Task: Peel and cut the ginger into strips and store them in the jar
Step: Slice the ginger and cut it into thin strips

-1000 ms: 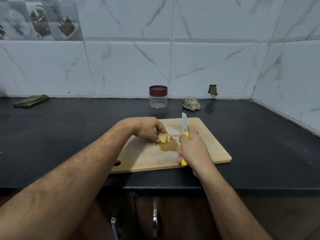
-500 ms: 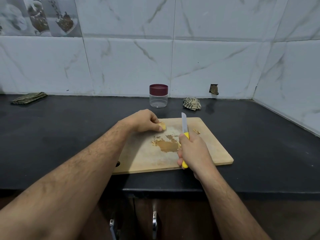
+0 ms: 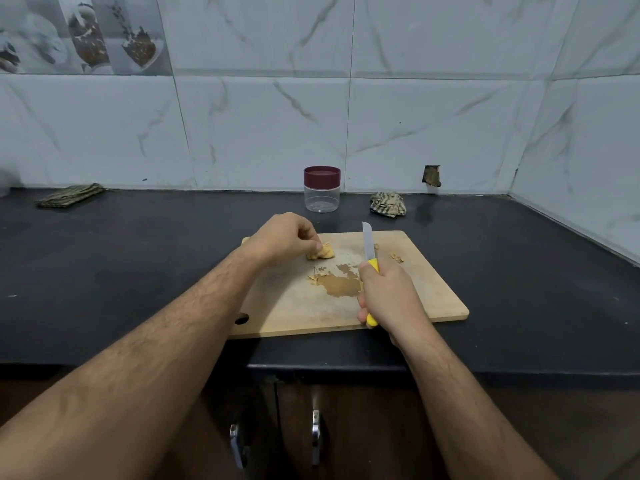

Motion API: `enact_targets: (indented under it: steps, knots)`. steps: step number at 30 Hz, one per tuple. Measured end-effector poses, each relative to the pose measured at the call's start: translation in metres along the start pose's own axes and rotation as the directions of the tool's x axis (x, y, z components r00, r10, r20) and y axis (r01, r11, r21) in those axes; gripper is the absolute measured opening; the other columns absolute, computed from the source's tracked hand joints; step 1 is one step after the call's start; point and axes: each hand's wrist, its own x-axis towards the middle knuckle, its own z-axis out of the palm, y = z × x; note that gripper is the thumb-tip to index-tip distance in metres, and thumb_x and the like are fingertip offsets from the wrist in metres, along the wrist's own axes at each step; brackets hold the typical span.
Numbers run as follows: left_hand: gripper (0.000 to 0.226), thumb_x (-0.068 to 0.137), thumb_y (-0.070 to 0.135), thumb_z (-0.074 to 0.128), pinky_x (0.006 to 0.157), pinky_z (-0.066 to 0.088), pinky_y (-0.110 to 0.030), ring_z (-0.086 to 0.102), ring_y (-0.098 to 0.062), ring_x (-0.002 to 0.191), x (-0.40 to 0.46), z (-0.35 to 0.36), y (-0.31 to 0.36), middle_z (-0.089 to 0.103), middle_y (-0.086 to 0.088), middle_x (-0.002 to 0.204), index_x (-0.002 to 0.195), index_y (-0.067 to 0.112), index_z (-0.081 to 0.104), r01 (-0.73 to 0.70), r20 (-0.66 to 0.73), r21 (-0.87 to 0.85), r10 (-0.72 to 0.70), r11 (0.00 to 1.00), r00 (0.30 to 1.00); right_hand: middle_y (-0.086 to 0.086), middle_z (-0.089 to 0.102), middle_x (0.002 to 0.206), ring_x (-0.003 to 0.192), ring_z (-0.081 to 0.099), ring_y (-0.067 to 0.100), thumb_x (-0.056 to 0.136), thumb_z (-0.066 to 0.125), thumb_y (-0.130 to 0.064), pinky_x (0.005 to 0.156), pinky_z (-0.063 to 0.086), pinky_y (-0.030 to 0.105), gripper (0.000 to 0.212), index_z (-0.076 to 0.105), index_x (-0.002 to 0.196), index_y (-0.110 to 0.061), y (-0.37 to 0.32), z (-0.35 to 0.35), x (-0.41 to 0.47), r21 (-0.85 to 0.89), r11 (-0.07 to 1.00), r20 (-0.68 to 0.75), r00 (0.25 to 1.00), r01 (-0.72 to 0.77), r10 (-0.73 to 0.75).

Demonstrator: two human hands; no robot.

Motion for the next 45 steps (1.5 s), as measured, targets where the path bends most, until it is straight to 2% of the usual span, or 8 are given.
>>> enact_targets:
  steps: [4,11,24,28,32,35,40,45]
  knots:
    - [0.006,0.088,0.029,0.073,0.058,0.044,-0.019,0.055,-0.003,0.068,-0.019,-0.004,0.0,0.068,0.012,0.081,0.084,0.025,0.075,-0.017,0.171,-0.014,0.019,1.0,0.985,0.004,0.058,0.067,0.04,0.056,0.014,0.102,0.037,-0.032,0.062,0.055,0.041,0.026,0.05,0.088,-0.016,-0.001,0.001,-0.001,-0.013,1.0,-0.003,1.0,0.015,-0.015]
    - [0.016,0.089,0.027,0.071,0.082,0.046,-0.02,0.06,-0.004,0.094,-0.035,0.001,-0.004,0.071,0.013,0.103,0.104,0.029,0.075,-0.047,0.207,0.082,0.029,0.996,0.978,0.004,0.06,0.068,0.04,0.057,0.013,0.102,0.037,-0.032,0.068,0.059,0.044,0.028,0.054,0.094,-0.013,-0.003,0.001,-0.003,-0.042,0.999,-0.006,1.0,0.004,-0.004]
    - [0.012,0.094,0.029,0.063,0.078,0.048,-0.024,0.06,-0.004,0.088,-0.05,0.01,-0.002,0.07,0.013,0.092,0.092,0.025,0.075,-0.092,-0.02,0.171,0.096,0.981,0.995,0.005,0.06,0.091,0.039,0.057,0.011,0.102,0.035,-0.033,0.055,0.052,0.033,0.027,0.051,0.109,-0.012,-0.005,0.001,-0.006,-0.111,0.994,-0.007,1.0,0.024,-0.025]
    - [0.011,0.093,0.029,0.064,0.079,0.052,-0.031,0.061,-0.009,0.085,-0.057,0.012,0.005,0.071,0.009,0.092,0.089,0.024,0.073,-0.073,-0.04,0.18,0.081,0.981,0.996,0.005,0.062,0.085,0.041,0.059,0.013,0.102,0.035,-0.031,0.063,0.056,0.038,0.024,0.051,0.106,-0.013,-0.009,-0.001,-0.009,-0.118,0.993,0.027,0.999,0.025,-0.022]
    - [0.012,0.09,0.024,0.064,0.073,0.05,-0.028,0.062,-0.012,0.082,-0.064,0.023,0.02,0.072,0.007,0.088,0.089,0.022,0.075,-0.085,-0.108,0.223,0.111,0.971,0.988,0.006,0.061,0.066,0.04,0.058,0.015,0.1,0.039,-0.027,0.052,0.05,0.033,0.021,0.052,0.096,-0.011,-0.016,-0.008,-0.01,-0.142,0.989,0.084,0.996,0.04,-0.028]
    - [0.011,0.088,0.026,0.065,0.067,0.044,-0.026,0.059,-0.014,0.079,-0.066,0.03,0.031,0.069,0.006,0.084,0.084,0.022,0.074,-0.047,-0.108,0.301,0.083,0.953,0.991,0.008,0.062,0.06,0.042,0.055,0.019,0.096,0.043,-0.022,0.058,0.057,0.038,0.016,0.051,0.086,-0.012,-0.02,-0.016,-0.017,-0.312,0.946,0.095,0.994,0.083,-0.056]
    - [0.014,0.09,0.029,0.067,0.069,0.039,-0.023,0.061,-0.015,0.088,-0.061,0.036,0.037,0.072,0.002,0.094,0.092,0.018,0.076,-0.017,-0.072,0.304,0.041,0.952,0.997,0.001,0.061,0.087,0.057,0.063,0.023,0.088,0.038,-0.01,0.062,0.057,0.037,0.034,0.048,0.117,-0.025,-0.023,-0.029,-0.045,-0.528,0.847,0.137,0.991,0.063,0.011]
    - [0.014,0.091,0.021,0.065,0.081,0.042,-0.023,0.06,-0.011,0.099,-0.06,0.033,0.029,0.071,0.006,0.104,0.096,0.021,0.078,0.06,-0.016,0.059,-0.06,0.996,0.998,-0.003,0.062,0.104,0.072,0.059,0.022,0.089,0.038,-0.014,0.069,0.054,0.033,0.058,0.042,0.141,-0.041,-0.017,-0.03,-0.061,-0.539,0.835,0.173,0.985,0.114,-0.022]
